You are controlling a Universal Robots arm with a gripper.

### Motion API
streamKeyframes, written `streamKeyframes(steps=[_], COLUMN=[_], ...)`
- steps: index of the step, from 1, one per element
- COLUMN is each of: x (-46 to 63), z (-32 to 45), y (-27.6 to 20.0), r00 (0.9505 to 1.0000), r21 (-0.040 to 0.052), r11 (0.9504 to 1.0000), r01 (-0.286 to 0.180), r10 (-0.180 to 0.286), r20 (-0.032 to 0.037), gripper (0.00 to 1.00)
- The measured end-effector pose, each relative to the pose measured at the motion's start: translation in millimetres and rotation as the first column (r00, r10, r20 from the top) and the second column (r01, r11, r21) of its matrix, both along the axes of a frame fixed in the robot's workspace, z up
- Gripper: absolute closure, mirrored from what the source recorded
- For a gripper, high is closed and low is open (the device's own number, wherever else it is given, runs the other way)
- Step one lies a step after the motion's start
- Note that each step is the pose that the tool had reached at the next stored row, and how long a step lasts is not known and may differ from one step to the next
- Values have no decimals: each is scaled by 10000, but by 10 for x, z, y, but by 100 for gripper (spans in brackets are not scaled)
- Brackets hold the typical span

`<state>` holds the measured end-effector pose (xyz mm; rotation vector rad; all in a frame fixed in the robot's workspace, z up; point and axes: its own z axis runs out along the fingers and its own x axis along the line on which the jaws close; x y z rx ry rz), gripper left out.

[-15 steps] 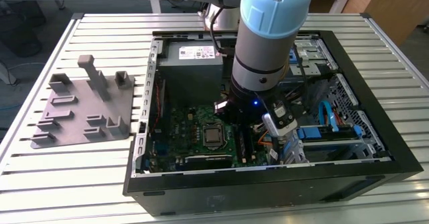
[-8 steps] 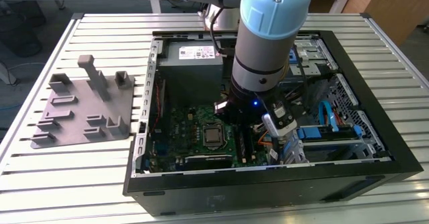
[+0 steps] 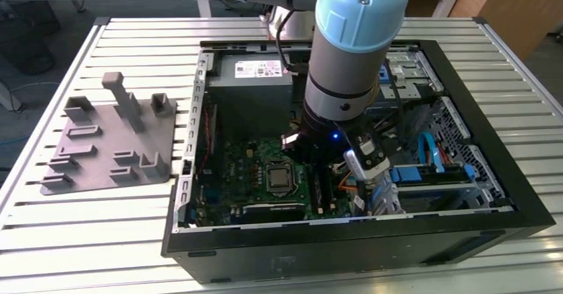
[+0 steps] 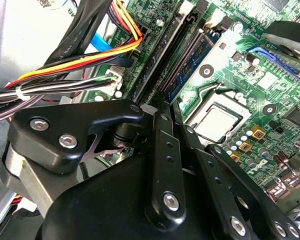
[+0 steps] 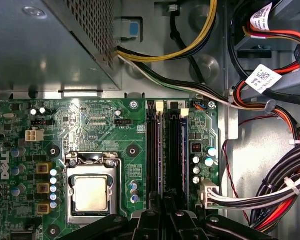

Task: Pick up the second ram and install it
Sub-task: 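Insert the second ram into the second slot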

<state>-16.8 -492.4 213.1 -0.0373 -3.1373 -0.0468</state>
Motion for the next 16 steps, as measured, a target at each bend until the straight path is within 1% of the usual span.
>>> streamKeyframes(steps=[6, 10, 16], x=[0, 2, 1], z=[10, 9, -16], y=[0, 1, 12], r00=[10000, 9998, 9999], r21=[-2, -3, -2], r11=[10000, 9998, 9999], r01=[-37, -179, -164], r10=[37, 179, 164], r20=[-1, -1, -1], gripper=[86, 86, 86])
